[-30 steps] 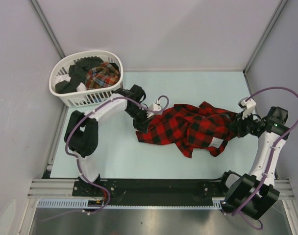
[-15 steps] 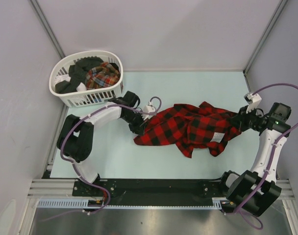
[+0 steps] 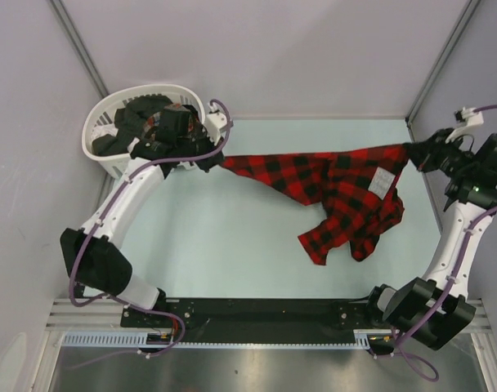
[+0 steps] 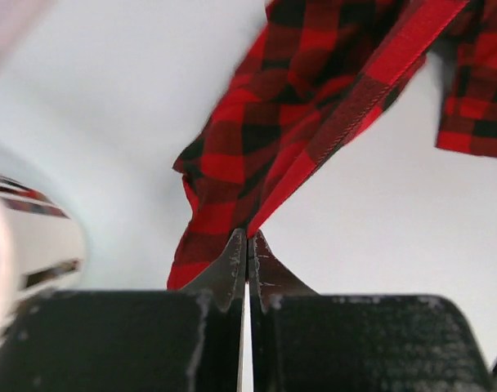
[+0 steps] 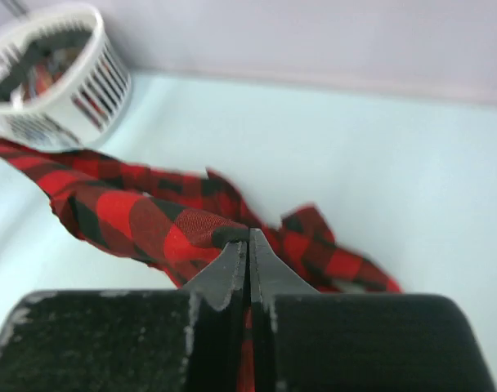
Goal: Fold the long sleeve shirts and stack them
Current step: Flatten the shirt out
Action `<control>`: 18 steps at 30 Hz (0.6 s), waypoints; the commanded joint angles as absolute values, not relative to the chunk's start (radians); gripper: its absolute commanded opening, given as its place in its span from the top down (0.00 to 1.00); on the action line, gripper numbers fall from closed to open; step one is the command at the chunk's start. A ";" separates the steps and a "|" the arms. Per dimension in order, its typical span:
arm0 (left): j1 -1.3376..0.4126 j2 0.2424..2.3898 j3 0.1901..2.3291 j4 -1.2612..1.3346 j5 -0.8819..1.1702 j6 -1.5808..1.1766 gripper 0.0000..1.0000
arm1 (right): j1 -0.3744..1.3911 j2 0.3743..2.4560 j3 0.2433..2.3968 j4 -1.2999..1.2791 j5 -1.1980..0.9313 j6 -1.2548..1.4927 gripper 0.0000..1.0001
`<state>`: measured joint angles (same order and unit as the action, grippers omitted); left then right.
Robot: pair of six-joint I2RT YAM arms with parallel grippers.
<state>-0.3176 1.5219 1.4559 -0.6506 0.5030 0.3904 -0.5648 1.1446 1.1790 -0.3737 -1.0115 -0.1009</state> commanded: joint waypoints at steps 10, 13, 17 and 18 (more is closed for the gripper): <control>-0.318 1.261 1.816 -0.526 0.305 0.370 1.00 | -0.629 1.139 1.637 0.138 -0.862 0.356 1.00; -0.319 1.162 1.829 -0.474 0.308 0.387 1.00 | -0.670 1.068 1.658 0.130 -0.763 0.319 1.00; -0.319 1.054 1.821 -0.425 0.281 0.371 1.00 | -0.683 0.909 1.669 0.097 -0.577 0.223 1.00; -0.319 1.028 1.824 -0.417 0.269 0.368 1.00 | -0.684 0.887 1.674 0.097 -0.481 0.206 1.00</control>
